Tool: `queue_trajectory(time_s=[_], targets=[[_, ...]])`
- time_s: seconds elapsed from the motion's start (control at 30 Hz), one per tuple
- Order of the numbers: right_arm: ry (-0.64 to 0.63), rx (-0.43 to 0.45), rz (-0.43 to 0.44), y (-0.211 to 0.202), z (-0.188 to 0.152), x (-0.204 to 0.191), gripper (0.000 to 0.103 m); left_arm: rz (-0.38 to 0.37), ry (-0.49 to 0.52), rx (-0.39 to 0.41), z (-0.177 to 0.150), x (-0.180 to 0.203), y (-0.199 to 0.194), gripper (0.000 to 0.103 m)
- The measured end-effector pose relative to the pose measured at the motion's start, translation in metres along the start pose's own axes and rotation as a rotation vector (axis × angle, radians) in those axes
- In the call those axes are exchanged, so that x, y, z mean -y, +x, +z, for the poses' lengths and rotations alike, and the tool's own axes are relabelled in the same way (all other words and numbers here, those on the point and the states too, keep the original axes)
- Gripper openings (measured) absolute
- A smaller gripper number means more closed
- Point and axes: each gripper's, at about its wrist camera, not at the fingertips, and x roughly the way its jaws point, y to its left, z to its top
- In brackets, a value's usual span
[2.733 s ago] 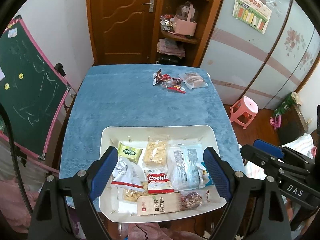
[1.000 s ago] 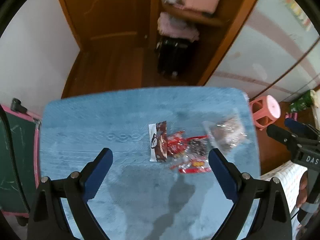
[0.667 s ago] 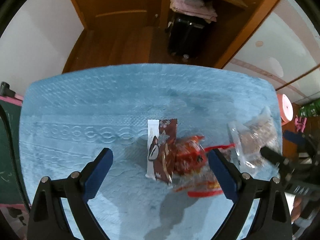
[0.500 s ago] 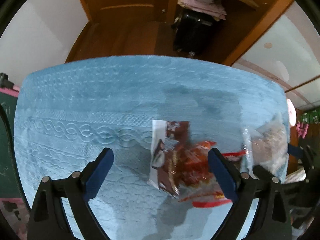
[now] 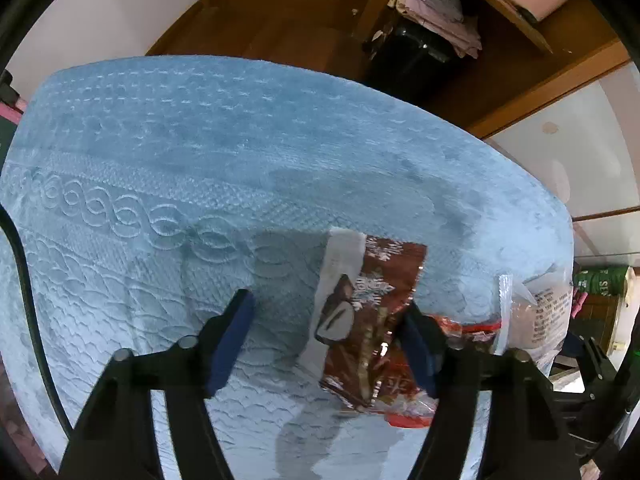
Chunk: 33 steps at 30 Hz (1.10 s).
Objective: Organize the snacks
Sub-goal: 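Grasp the brown chocolate wafer with left tool while right tool grasps clear cracker bag, then carry the chocolate wafer and cracker bag into the tray and release them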
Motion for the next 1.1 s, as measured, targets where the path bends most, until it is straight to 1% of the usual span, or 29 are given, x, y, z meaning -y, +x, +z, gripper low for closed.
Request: queue_trajectory(time_s=[0.03,0.07,0.1,0.13,0.17,0.3,0.4,0.53,0.6,0.73,0.83,0.87,0.97,1.1], targets=[[0.000,0.005,-0.007,-0.001,-0.002,0.000,0.095,-0.010,0.011,0.003,-0.002,0.002,-0.001,0.047],[-0.002,0.011,-0.020,-0.003,-0.005,-0.001,0.088,-0.020,0.022,0.005,-0.006,0.003,-0.003,0.035],[-0.006,0.016,-0.046,-0.005,-0.006,-0.002,0.083,0.009,0.038,0.007,-0.010,0.009,-0.005,0.034],[-0.008,0.022,-0.054,-0.008,-0.006,-0.004,0.080,0.034,0.051,0.011,-0.012,0.013,-0.006,0.034],[-0.006,0.030,-0.055,-0.011,-0.008,-0.004,0.077,0.054,0.071,0.019,-0.016,0.018,-0.008,0.031],[0.009,0.027,-0.044,-0.017,-0.016,-0.001,0.074,0.101,0.094,0.044,-0.024,0.023,-0.021,0.029],[0.014,0.033,-0.048,-0.025,-0.029,-0.003,0.074,0.116,0.115,0.074,-0.033,0.022,-0.046,0.029],[0.038,0.054,-0.005,-0.047,-0.049,-0.006,0.074,0.138,0.160,0.103,-0.045,0.025,-0.083,0.029],[0.042,0.077,0.017,-0.065,-0.063,-0.011,0.074,0.131,0.174,0.117,-0.053,0.026,-0.105,0.029],[0.052,0.141,0.054,-0.108,-0.090,-0.021,0.074,0.095,0.217,0.143,-0.090,0.017,-0.161,0.029],[0.070,0.202,0.082,-0.149,-0.121,-0.031,0.074,0.066,0.241,0.132,-0.125,0.006,-0.198,0.029],[0.072,0.230,0.085,-0.166,-0.135,-0.036,0.074,0.061,0.246,0.134,-0.135,0.003,-0.207,0.029],[0.092,0.287,0.083,-0.200,-0.167,-0.044,0.074,0.017,0.274,0.154,-0.179,-0.014,-0.247,0.029],[0.151,0.339,0.110,-0.240,-0.215,-0.057,0.074,-0.041,0.278,0.195,-0.241,-0.037,-0.294,0.029]])
